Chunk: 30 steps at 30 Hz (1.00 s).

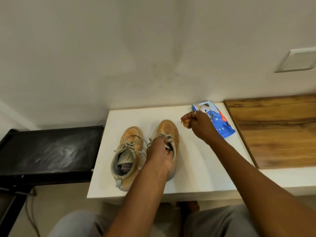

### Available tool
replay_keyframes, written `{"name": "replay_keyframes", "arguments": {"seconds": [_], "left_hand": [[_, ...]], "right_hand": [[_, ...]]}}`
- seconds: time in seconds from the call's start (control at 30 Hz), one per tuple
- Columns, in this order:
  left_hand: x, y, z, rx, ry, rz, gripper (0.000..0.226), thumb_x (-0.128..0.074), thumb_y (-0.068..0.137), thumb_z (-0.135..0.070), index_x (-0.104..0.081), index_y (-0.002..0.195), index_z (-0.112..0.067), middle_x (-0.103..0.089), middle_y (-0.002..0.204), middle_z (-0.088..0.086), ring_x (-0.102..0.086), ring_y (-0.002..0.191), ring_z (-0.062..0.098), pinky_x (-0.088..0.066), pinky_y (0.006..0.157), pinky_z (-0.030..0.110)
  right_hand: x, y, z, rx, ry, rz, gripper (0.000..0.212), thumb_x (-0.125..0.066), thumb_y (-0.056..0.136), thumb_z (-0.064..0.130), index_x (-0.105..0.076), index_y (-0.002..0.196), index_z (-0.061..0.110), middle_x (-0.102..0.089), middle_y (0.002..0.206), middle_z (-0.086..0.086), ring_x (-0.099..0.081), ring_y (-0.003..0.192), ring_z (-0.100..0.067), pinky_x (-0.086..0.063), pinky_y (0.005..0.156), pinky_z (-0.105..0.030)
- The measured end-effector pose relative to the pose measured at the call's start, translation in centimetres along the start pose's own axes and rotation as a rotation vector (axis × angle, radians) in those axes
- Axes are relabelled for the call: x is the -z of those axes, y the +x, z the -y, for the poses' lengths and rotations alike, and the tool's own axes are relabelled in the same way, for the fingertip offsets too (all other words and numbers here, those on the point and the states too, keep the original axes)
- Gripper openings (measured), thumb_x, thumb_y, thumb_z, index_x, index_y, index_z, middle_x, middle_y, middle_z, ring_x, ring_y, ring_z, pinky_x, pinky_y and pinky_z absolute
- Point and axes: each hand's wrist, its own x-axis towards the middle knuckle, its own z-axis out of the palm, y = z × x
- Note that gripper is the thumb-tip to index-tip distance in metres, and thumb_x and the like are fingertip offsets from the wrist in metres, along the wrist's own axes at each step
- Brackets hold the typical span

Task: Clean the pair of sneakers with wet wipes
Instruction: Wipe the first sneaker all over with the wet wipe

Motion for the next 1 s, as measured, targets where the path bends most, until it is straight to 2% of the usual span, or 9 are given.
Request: {"name": "replay_keyframes", "arguments": {"seconds": [0.13, 0.27, 0.33, 0.43, 0.53, 0.7, 0.87, 0.97, 1.0], "left_hand": [[-0.2, 2.1, 0.4, -0.008, 0.056, -0.031, 0.034, -0.061, 0.083, -0.014, -0.058, 0.116, -0.005, -0.065, 0.106, 0.017, -0.065, 0.093, 0.028, -0.056, 0.084, 0.038], [-1.1, 3.5, 0.2, 0.014, 0.055, -0.06, 0.032, -0.062, 0.082, -0.027, -0.063, 0.107, -0.007, -0.067, 0.092, 0.012, -0.066, 0.079, 0.025, -0.058, 0.076, 0.034], [-1.7, 4.1, 0.4, 0.013, 0.025, -0.059, 0.033, -0.06, 0.085, -0.032, -0.062, 0.109, -0.009, -0.066, 0.092, 0.011, -0.067, 0.083, 0.024, -0.057, 0.081, 0.035], [-2.2, 5.3, 0.8, -0.016, -0.016, -0.051, 0.035, -0.058, 0.086, -0.031, -0.062, 0.113, -0.008, -0.065, 0.088, 0.01, -0.065, 0.081, 0.023, -0.054, 0.089, 0.037], [-1.9, 6.7, 1.1, 0.008, -0.023, -0.039, 0.038, -0.059, 0.085, -0.032, -0.062, 0.115, -0.009, -0.069, 0.102, 0.013, -0.068, 0.092, 0.028, -0.053, 0.092, 0.042], [-0.9, 7.8, 1.4, 0.023, -0.016, 0.03, 0.033, -0.057, 0.09, -0.023, -0.06, 0.118, -0.005, -0.069, 0.107, 0.015, -0.067, 0.099, 0.03, -0.049, 0.098, 0.042], [-0.2, 7.9, 1.6, 0.029, -0.048, 0.09, 0.036, -0.058, 0.09, -0.021, -0.06, 0.123, -0.007, -0.07, 0.11, 0.015, -0.068, 0.094, 0.028, -0.054, 0.091, 0.039], [0.2, 7.1, 1.9, 0.002, -0.077, 0.134, 0.034, -0.06, 0.091, -0.02, -0.061, 0.121, -0.007, -0.071, 0.1, 0.013, -0.07, 0.082, 0.025, -0.058, 0.078, 0.034], [0.4, 6.5, 2.0, -0.009, -0.078, 0.146, 0.035, -0.061, 0.09, -0.02, -0.06, 0.122, -0.007, -0.071, 0.1, 0.014, -0.07, 0.083, 0.025, -0.057, 0.079, 0.035]], "right_hand": [[-0.9, -0.8, -0.9, 0.043, -0.16, 0.063, 0.043, -0.035, 0.089, -0.012, -0.068, 0.085, 0.015, -0.07, 0.082, -0.01, -0.064, 0.073, -0.017, -0.053, 0.072, -0.031], [-2.1, -1.0, -2.0, 0.047, -0.273, 0.066, 0.037, -0.041, 0.095, -0.005, -0.065, 0.096, 0.024, -0.065, 0.097, -0.002, -0.061, 0.084, -0.011, -0.054, 0.078, -0.025], [-2.6, -0.8, -2.1, 0.034, -0.29, 0.059, 0.034, -0.043, 0.096, -0.003, -0.066, 0.103, 0.022, -0.064, 0.1, 0.0, -0.061, 0.085, -0.01, -0.055, 0.081, -0.024], [-3.0, -0.6, -1.9, 0.043, -0.323, 0.026, 0.029, -0.048, 0.097, -0.001, -0.066, 0.109, 0.018, -0.063, 0.101, 0.001, -0.061, 0.085, -0.009, -0.052, 0.079, -0.018], [-3.3, -0.3, -2.0, 0.072, -0.363, 0.034, 0.025, -0.055, 0.095, 0.002, -0.068, 0.111, 0.017, -0.063, 0.103, 0.003, -0.059, 0.088, -0.007, -0.041, 0.074, -0.005], [-3.8, -0.2, -1.6, 0.047, -0.368, 0.108, 0.022, -0.058, 0.095, 0.009, -0.072, 0.111, 0.018, -0.067, 0.108, -0.001, -0.059, 0.09, -0.008, -0.044, 0.079, -0.013], [-3.3, -1.0, -0.3, 0.06, -0.347, 0.137, 0.023, -0.061, 0.093, 0.02, -0.072, 0.113, 0.019, -0.067, 0.108, 0.001, -0.058, 0.085, -0.005, -0.042, 0.072, -0.01], [-2.7, -1.8, 0.6, 0.086, -0.419, 0.184, 0.029, -0.066, 0.09, 0.026, -0.069, 0.118, 0.022, -0.061, 0.106, 0.001, -0.057, 0.085, -0.007, -0.044, 0.07, -0.012], [-2.5, -2.0, 0.9, 0.107, -0.456, 0.188, 0.03, -0.067, 0.089, 0.025, -0.068, 0.119, 0.022, -0.059, 0.104, 0.002, -0.055, 0.082, -0.007, -0.041, 0.067, -0.01]]}}
